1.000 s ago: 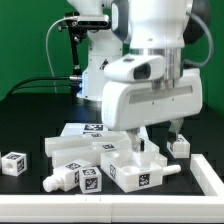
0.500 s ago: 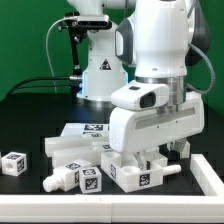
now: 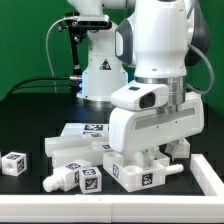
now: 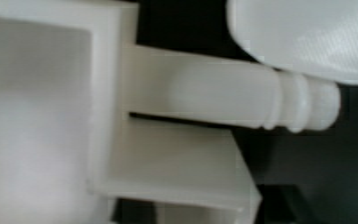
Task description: Assemble chair
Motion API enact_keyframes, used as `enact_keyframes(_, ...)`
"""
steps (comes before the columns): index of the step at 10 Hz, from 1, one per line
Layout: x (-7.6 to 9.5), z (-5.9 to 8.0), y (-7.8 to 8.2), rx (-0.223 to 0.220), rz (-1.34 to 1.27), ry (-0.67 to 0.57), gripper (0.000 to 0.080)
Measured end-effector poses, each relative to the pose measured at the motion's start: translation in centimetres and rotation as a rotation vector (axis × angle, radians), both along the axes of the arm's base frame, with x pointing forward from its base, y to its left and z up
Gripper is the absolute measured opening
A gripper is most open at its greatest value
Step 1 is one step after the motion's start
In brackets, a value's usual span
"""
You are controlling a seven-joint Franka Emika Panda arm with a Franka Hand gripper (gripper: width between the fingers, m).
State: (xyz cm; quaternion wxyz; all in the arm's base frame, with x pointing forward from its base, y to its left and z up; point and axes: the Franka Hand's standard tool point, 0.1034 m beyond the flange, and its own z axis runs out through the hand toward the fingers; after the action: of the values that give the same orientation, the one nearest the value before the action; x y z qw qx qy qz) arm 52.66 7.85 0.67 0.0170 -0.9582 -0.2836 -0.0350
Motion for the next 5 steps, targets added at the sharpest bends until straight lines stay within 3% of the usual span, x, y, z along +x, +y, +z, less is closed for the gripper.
enact_keyframes(1,0.0,0.0,0.0,0.0,0.001,0.0,0.0079)
enact_keyframes(2,0.3,0.2,-0.2,-0.003,0.034,-0.004,0.0079)
enact_keyframes(3,0.7,0.6,-0.2,-0.007,0.063,-0.01,0.0024)
enact_keyframes(5,1.0,1.7,0.5,-0.013,0.135,-0.016,0.0024)
